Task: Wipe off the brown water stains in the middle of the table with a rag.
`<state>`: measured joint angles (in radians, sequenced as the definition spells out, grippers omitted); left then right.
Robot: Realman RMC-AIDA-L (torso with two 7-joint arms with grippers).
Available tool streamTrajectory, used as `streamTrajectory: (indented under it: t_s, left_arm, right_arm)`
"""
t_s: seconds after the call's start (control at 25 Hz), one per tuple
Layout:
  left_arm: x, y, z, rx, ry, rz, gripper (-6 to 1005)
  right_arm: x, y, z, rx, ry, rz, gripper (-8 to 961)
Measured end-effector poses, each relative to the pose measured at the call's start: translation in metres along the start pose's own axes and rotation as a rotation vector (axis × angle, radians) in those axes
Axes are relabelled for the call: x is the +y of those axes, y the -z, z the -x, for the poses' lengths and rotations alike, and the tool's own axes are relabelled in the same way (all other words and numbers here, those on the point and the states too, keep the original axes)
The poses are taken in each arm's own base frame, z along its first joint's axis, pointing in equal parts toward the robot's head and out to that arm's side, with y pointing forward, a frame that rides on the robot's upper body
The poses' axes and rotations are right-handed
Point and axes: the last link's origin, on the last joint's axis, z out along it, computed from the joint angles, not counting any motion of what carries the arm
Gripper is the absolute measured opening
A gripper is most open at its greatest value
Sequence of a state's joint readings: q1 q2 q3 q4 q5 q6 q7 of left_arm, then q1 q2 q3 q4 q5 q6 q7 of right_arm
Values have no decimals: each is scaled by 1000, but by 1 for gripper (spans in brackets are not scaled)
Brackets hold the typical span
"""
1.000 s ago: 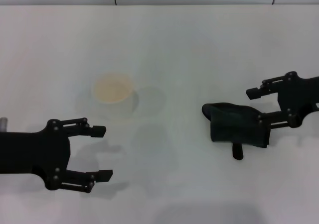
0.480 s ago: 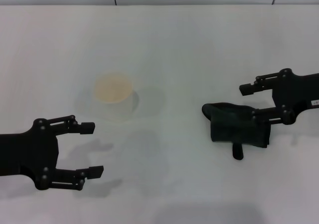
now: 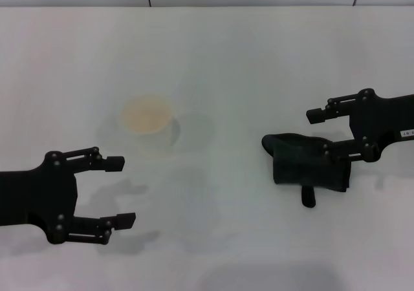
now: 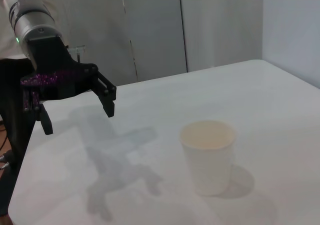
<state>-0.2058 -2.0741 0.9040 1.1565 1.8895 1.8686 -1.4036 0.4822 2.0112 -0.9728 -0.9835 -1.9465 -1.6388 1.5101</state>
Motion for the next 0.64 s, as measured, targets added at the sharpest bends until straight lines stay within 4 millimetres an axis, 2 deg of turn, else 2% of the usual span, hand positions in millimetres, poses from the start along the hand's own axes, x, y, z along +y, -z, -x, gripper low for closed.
streamTrajectory:
  t_s: [0.64]
  left_arm:
    - [2, 2, 4, 16, 25, -6, 888]
  right_arm:
    - [3, 1, -2, -21, 15, 9, 617]
